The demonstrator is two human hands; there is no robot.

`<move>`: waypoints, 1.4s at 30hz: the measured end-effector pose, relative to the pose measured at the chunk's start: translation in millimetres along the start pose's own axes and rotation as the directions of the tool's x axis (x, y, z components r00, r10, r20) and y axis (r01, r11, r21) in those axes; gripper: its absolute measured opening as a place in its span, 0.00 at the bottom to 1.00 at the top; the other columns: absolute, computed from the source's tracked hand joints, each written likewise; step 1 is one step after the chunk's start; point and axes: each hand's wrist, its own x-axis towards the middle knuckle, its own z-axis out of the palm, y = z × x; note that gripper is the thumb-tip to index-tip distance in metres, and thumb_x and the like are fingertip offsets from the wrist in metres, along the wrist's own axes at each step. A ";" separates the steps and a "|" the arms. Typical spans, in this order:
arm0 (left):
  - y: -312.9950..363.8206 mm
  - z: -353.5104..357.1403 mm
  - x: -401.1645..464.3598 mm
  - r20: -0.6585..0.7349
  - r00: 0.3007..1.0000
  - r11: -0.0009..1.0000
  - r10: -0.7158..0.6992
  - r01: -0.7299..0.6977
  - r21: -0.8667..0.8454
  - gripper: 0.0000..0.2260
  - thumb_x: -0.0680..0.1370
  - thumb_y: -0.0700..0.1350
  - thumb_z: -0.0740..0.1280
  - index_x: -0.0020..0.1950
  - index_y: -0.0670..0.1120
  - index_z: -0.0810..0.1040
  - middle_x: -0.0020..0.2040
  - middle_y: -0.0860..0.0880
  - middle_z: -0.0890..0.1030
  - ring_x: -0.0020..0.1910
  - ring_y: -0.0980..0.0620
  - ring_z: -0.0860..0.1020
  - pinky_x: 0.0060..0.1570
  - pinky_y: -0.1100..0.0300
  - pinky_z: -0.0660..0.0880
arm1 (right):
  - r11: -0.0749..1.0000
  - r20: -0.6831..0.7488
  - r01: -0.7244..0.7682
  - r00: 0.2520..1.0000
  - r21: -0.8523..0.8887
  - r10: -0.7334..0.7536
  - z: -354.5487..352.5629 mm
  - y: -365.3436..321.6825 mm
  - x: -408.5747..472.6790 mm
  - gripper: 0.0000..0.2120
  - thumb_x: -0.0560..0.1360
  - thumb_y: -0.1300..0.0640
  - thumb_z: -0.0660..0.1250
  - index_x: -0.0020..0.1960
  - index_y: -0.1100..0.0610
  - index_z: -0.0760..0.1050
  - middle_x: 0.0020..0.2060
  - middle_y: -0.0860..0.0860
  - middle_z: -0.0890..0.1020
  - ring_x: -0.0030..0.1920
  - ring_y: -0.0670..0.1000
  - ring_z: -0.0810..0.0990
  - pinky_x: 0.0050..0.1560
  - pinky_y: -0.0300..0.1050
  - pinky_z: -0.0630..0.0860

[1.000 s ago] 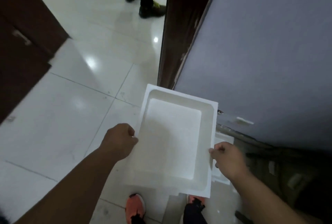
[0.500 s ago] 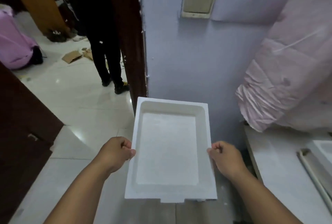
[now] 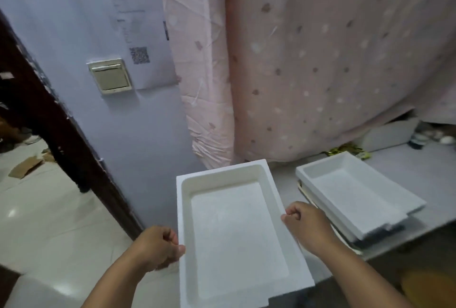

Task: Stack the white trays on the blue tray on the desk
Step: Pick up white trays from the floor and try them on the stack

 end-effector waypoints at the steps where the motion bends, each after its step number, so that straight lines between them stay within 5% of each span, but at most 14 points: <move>1: 19.5 24.7 -3.8 0.015 0.999 0.999 0.029 -0.030 0.032 0.10 0.68 0.38 0.77 0.34 0.43 0.76 0.29 0.44 0.80 0.30 0.49 0.75 0.36 0.58 0.72 | 1.000 -0.015 -0.020 1.000 0.013 0.020 -24.0 20.5 -4.6 0.11 0.75 0.52 0.70 0.37 0.56 0.75 0.28 0.47 0.76 0.30 0.46 0.72 0.35 0.45 0.74; 6: 107.9 128.6 -22.1 0.062 0.992 0.992 0.111 -0.115 0.057 0.06 0.74 0.33 0.73 0.39 0.39 0.78 0.32 0.43 0.78 0.22 0.58 0.73 0.24 0.69 0.72 | 0.997 -0.092 -0.075 0.993 -0.027 0.072 -132.6 97.0 -15.7 0.11 0.76 0.52 0.69 0.36 0.53 0.75 0.30 0.46 0.77 0.32 0.47 0.74 0.34 0.41 0.72; 15: 202.9 223.5 -36.7 0.076 0.981 0.983 0.179 -0.182 0.027 0.07 0.73 0.37 0.76 0.38 0.37 0.80 0.29 0.45 0.82 0.22 0.58 0.75 0.26 0.67 0.72 | 0.993 -0.152 -0.078 0.986 -0.091 0.064 -253.2 159.3 5.5 0.08 0.75 0.52 0.69 0.40 0.56 0.78 0.31 0.50 0.79 0.34 0.52 0.77 0.39 0.46 0.78; 20: 227.1 235.6 -9.4 0.078 0.984 0.986 0.162 -0.164 0.019 0.08 0.74 0.40 0.75 0.41 0.35 0.81 0.33 0.43 0.86 0.28 0.52 0.79 0.35 0.58 0.76 | 0.996 -0.163 -0.031 0.986 -0.082 0.017 -269.6 157.6 37.3 0.08 0.74 0.52 0.71 0.39 0.54 0.78 0.32 0.47 0.78 0.34 0.49 0.77 0.36 0.44 0.75; 29: 275.4 252.0 65.1 0.084 0.973 0.977 0.214 -0.214 -0.011 0.09 0.75 0.40 0.73 0.37 0.40 0.79 0.32 0.43 0.86 0.32 0.49 0.79 0.36 0.57 0.74 | 0.983 -0.231 -0.089 0.972 -0.161 0.050 -291.5 158.0 115.5 0.09 0.73 0.54 0.67 0.39 0.58 0.77 0.32 0.50 0.79 0.32 0.50 0.75 0.34 0.43 0.70; 42: 299.7 306.9 113.0 -0.007 0.999 0.998 0.053 -0.054 -0.026 0.07 0.75 0.42 0.73 0.41 0.39 0.80 0.33 0.45 0.86 0.32 0.50 0.81 0.38 0.57 0.76 | 0.966 -0.070 -0.033 0.997 -0.257 0.015 -299.1 198.8 215.7 0.05 0.72 0.52 0.73 0.40 0.51 0.78 0.35 0.48 0.80 0.36 0.49 0.79 0.37 0.45 0.75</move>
